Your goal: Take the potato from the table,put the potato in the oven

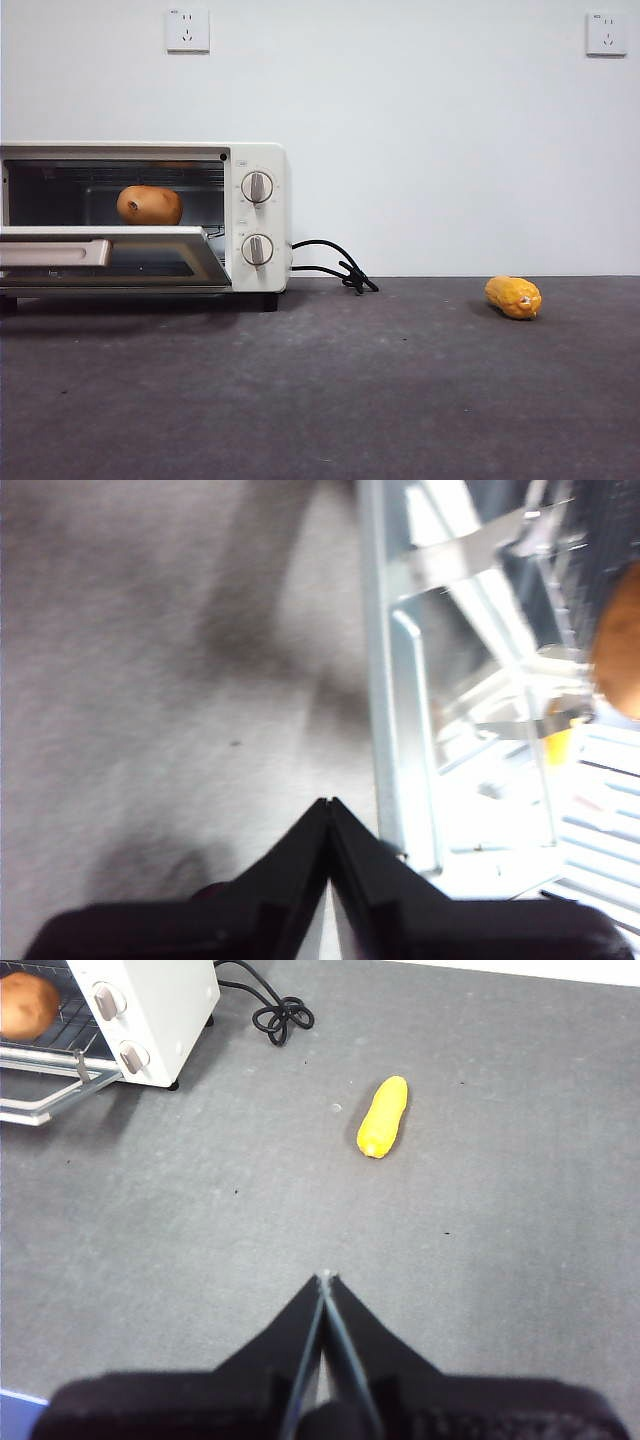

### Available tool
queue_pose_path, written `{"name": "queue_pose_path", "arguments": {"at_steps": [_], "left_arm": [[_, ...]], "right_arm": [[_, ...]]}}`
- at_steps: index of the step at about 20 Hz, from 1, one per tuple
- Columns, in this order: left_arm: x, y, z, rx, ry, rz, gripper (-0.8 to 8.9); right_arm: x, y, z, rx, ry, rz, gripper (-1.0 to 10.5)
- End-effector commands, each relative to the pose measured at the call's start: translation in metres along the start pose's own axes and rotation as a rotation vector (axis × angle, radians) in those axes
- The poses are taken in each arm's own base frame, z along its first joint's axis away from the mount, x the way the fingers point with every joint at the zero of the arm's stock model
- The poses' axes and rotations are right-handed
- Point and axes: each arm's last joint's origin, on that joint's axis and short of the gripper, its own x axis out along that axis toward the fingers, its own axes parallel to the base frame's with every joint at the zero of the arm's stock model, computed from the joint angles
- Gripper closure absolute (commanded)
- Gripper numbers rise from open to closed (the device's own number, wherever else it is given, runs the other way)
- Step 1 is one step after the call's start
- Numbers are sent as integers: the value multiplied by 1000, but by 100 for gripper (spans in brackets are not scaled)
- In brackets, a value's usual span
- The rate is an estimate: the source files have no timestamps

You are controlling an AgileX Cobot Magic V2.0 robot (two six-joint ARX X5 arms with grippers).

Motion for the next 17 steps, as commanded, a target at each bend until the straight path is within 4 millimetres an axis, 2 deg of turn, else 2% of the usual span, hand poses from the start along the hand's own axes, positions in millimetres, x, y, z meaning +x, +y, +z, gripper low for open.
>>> {"name": "queue_pose_path", "arguments": {"at_steps": [1,7,17], "left_arm": [[4,1,0,-3,7,-72,822],[3,-4,2,12,-14,-239,822],[0,-11,12,17,-57,-372,822]], "right_arm": [[2,0,-3,-9,21,-19,949],[2,0,-3,-9,20,-21,949],[2,0,-3,-10,19,-25,950]]}}
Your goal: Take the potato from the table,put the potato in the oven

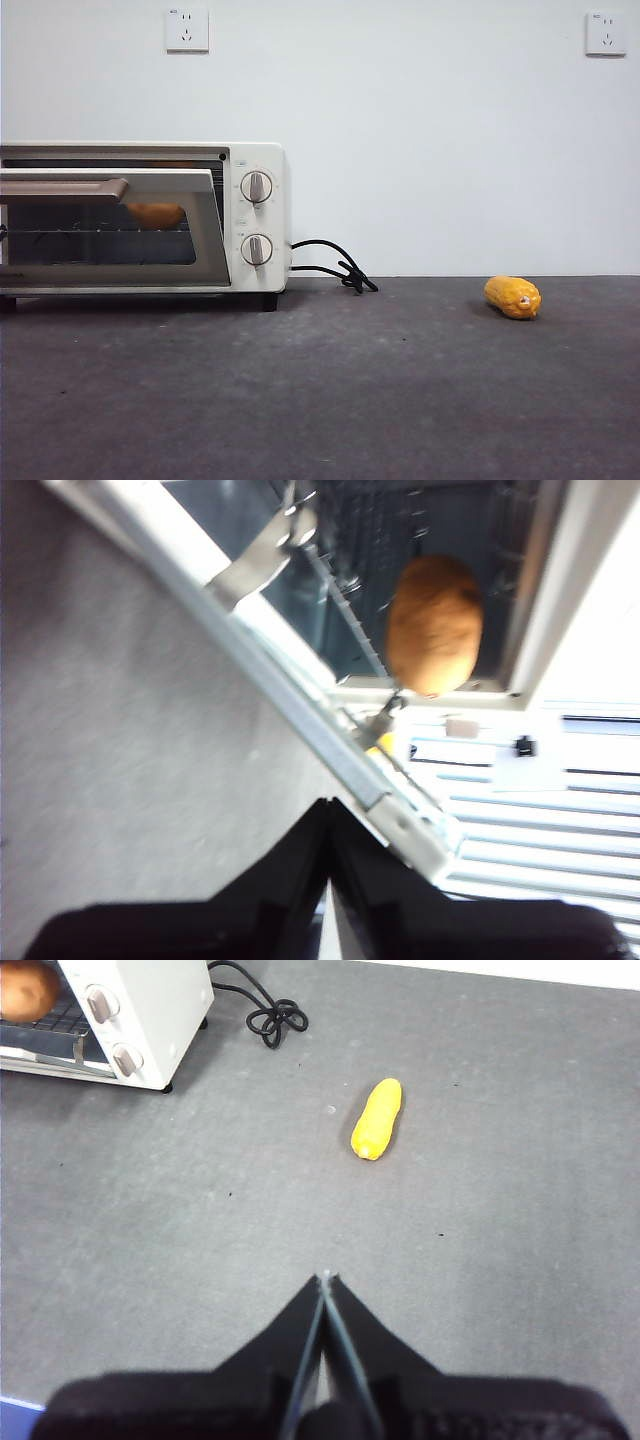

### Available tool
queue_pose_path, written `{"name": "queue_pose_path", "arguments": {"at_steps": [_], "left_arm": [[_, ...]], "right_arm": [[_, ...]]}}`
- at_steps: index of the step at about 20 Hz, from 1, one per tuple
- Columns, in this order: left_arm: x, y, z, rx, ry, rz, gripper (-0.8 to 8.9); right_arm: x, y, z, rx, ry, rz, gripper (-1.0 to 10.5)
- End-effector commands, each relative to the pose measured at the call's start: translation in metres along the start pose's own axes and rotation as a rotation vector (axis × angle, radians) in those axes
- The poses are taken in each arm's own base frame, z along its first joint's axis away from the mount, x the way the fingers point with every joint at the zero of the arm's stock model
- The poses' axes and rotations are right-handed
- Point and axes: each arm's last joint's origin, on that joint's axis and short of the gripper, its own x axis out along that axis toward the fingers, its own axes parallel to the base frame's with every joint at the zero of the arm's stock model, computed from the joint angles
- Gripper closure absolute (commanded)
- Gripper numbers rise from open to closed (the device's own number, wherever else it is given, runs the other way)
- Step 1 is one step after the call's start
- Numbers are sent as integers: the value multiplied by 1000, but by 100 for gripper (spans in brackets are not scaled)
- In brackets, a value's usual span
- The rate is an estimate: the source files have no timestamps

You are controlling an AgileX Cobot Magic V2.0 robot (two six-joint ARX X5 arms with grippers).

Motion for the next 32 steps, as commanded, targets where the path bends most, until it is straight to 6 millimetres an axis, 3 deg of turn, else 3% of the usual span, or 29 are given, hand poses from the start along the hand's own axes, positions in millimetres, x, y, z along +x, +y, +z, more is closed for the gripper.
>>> {"name": "queue_pose_path", "arguments": {"at_steps": [1,17,25,28,32], "left_arm": [[3,-1,2,-15,-2,-27,822],[29,-30,32,69,-87,-49,822],[47,-40,27,87,-48,-46,822],[42,-58,17,186,-38,-40,822],[22,-109,-10,368,-91,51,822]], "right_arm": [[2,0,-3,-10,24,-14,950],[2,0,-3,-9,24,-14,950],[5,2,-1,-15,27,-32,949],[7,4,0,-20,31,-43,949],[10,5,3,-28,14,-120,946]]}}
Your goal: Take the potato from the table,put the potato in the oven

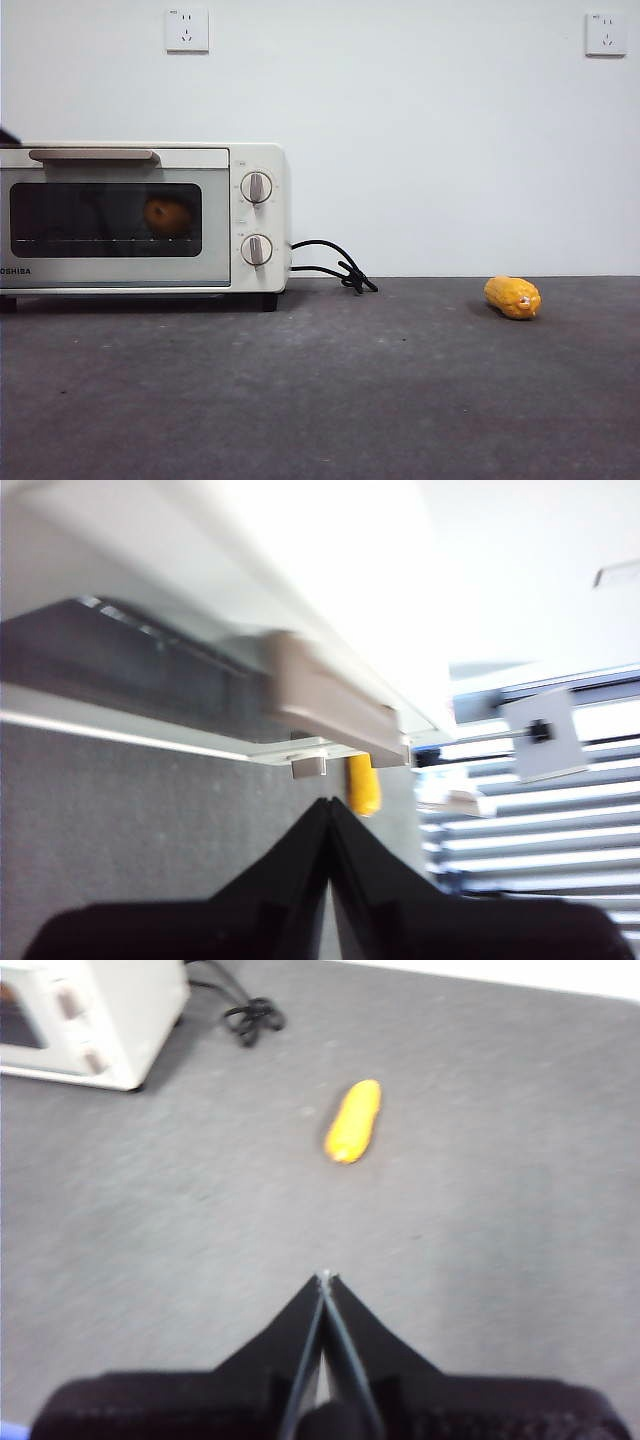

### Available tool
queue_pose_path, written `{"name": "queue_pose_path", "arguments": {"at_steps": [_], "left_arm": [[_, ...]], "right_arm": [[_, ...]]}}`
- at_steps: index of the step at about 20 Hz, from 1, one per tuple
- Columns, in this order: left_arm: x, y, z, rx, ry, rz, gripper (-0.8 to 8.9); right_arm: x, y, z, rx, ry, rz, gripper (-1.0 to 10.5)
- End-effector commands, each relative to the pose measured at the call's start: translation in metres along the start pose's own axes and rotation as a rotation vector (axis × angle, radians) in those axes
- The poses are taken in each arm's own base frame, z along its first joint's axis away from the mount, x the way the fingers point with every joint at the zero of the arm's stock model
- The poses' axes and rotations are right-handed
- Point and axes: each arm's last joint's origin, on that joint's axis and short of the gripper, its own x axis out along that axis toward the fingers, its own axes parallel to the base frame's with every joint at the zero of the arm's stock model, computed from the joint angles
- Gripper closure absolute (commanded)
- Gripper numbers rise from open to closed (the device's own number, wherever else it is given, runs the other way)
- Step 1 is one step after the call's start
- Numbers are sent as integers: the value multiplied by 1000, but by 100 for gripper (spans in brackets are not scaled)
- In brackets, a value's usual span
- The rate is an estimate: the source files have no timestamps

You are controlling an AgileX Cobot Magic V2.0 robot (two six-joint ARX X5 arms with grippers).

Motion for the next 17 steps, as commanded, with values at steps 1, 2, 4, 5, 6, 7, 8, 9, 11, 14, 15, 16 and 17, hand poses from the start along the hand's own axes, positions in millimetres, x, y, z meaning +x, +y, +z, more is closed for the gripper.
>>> {"name": "queue_pose_path", "arguments": {"at_steps": [1,2,4,5,6,7,8,9,11,14,15,16,17], "left_arm": [[-10,-37,-9,167,-42,63,822],[-12,-56,-14,217,-52,59,822],[-12,-95,-30,312,-47,30,822],[-9,-114,-41,358,-30,15,822],[-7,-131,-55,417,-7,10,822],[-5,-147,-70,484,24,17,822],[-4,-160,-88,559,60,42,821],[-6,-172,-108,625,104,90,821],[-13,-194,-147,675,160,219,821],[-32,-221,-184,729,108,289,821],[-40,-228,-194,739,79,288,821],[-47,-233,-201,742,56,282,821],[-54,-238,-210,742,33,269,821]], "right_arm": [[3,0,-2,-5,2,-75,946],[4,0,-1,-9,-6,-102,946],[4,0,0,0,-12,-117,946],[4,0,0,7,-13,-117,946],[4,0,0,7,-13,-117,946],[4,0,0,7,-13,-117,946],[4,0,0,7,-13,-117,945],[4,0,0,7,-13,-117,945],[4,0,0,8,-14,-117,945],[4,0,0,6,-13,-117,945],[4,0,0,6,-13,-117,945],[4,0,0,6,-13,-117,945],[4,0,0,6,-13,-117,945]]}}
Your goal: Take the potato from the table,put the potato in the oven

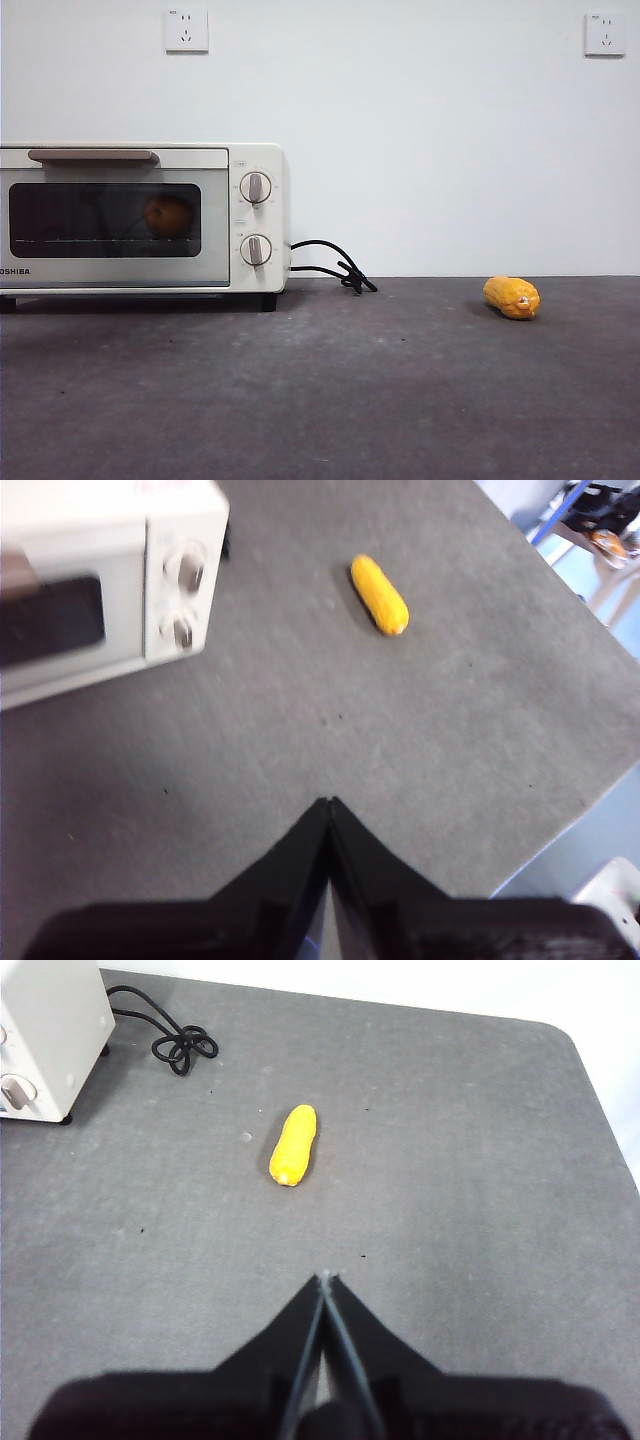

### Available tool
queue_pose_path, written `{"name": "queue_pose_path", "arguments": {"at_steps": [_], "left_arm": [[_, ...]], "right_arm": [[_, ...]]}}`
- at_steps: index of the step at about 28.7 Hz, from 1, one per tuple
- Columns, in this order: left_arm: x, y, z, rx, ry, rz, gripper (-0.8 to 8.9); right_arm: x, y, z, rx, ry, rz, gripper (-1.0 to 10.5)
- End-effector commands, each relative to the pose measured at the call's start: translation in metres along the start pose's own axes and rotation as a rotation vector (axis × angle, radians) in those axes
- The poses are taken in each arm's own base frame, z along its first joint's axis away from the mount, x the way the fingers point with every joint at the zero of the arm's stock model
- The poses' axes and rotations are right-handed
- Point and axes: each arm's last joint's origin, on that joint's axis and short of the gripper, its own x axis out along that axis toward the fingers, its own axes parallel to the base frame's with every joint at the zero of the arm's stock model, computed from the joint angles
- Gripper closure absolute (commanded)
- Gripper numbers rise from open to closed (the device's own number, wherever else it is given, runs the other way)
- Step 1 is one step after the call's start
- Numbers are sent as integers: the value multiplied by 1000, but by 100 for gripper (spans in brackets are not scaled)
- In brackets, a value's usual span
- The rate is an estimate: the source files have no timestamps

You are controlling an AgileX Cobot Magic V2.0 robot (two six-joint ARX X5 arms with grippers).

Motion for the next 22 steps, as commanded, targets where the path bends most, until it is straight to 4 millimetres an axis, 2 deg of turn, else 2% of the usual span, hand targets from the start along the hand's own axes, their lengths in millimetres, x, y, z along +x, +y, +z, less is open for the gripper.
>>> {"name": "queue_pose_path", "arguments": {"at_steps": [1,6,10,14,22], "left_arm": [[-24,-20,-11,-39,-73,7,821],[-52,-36,-26,7,-130,-104,816],[-62,-39,-30,22,-157,-118,816],[-60,-38,-30,21,-152,-118,816],[-34,-36,-19,1,-71,-97,816]], "right_arm": [[2,0,-3,-10,19,-13,945],[2,0,-3,-10,19,-13,945],[2,0,-3,-10,19,-13,945],[2,0,-3,-10,19,-13,945],[2,0,-3,-10,19,-13,945]]}}
